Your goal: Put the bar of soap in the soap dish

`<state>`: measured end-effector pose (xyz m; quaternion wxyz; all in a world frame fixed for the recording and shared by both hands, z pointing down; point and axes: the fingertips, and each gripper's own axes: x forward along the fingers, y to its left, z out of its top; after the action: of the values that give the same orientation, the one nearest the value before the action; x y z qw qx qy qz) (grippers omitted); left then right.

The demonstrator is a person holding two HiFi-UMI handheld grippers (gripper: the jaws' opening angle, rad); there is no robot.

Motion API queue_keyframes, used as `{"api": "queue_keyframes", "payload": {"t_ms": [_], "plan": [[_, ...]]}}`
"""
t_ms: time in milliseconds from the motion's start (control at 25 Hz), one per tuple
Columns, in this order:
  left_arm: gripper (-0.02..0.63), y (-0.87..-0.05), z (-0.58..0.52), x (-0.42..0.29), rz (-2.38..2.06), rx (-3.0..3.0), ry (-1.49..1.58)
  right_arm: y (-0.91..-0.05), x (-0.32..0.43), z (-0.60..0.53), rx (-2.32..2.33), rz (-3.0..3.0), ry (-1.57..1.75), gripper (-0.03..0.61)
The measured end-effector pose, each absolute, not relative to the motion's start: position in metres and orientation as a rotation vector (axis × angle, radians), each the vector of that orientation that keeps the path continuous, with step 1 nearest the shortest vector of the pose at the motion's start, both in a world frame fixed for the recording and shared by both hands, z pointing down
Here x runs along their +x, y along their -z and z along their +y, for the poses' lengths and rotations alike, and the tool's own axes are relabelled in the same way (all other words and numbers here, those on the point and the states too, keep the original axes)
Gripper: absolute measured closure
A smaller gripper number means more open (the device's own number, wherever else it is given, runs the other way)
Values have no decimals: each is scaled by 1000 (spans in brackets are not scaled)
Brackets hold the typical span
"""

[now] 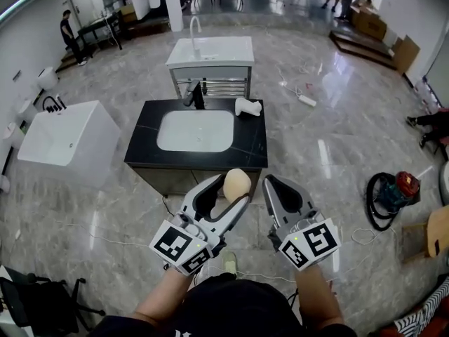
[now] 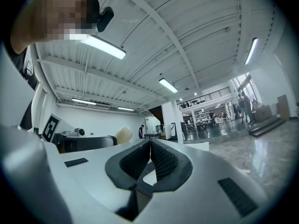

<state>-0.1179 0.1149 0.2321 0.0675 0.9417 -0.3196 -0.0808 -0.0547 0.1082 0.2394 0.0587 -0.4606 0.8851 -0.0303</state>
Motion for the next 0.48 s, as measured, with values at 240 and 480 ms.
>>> {"api": "queue_keyframes", "payload": {"t_ms": [240,480], "plan": [[351,-235,62,-122,-911,2845,243,-242,-56,63,-1457,2659,96,571],[351,-236,24,-114,-883,2848,241,-241,-48,26,-1474,2651,94,571]]}}
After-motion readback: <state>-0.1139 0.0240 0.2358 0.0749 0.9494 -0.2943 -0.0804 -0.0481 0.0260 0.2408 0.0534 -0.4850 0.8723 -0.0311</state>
